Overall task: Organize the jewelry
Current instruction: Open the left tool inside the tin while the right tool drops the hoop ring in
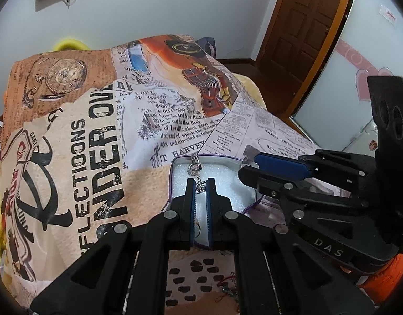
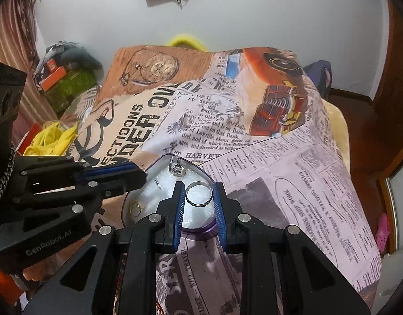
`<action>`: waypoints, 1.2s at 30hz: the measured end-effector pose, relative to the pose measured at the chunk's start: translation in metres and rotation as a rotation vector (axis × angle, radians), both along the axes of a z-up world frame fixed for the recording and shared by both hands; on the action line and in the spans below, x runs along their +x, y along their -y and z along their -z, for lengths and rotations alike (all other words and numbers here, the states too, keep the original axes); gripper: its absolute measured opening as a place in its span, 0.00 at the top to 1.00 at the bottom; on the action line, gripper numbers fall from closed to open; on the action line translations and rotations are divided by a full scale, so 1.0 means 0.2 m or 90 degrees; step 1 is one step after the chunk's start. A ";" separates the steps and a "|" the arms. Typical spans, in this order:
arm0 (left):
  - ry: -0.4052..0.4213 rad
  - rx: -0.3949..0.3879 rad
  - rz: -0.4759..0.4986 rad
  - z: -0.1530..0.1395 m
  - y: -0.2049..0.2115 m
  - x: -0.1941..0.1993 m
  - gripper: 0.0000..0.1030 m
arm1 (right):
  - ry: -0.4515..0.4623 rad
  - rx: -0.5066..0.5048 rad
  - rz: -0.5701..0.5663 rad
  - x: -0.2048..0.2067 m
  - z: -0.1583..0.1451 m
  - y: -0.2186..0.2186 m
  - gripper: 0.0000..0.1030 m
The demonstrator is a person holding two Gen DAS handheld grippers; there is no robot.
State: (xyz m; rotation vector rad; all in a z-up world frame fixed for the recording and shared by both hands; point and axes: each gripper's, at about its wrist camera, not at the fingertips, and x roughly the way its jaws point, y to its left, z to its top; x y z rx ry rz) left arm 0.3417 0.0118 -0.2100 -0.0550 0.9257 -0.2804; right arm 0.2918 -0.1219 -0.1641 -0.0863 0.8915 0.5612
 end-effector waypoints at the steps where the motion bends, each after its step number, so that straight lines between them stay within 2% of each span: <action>1: -0.004 0.002 0.001 0.01 0.00 0.01 0.95 | -0.001 -0.003 -0.002 0.00 0.00 0.00 0.81; 11: -0.016 -0.001 -0.007 0.03 -0.03 0.03 0.95 | -0.015 -0.012 -0.010 0.02 0.02 -0.03 0.81; 20: -0.002 0.002 -0.026 -0.01 -0.10 -0.01 0.93 | -0.021 -0.031 -0.029 0.02 0.04 -0.08 0.81; 27: 0.005 0.017 -0.049 -0.04 -0.15 -0.06 0.89 | -0.067 -0.021 -0.032 0.04 0.06 -0.11 0.81; 33: 0.020 0.033 -0.073 -0.10 -0.18 -0.13 0.89 | -0.046 -0.027 -0.026 -0.02 0.00 -0.10 0.80; 36: 0.027 0.038 -0.075 -0.14 -0.18 -0.18 0.88 | -0.025 -0.030 -0.022 -0.06 -0.06 -0.09 0.72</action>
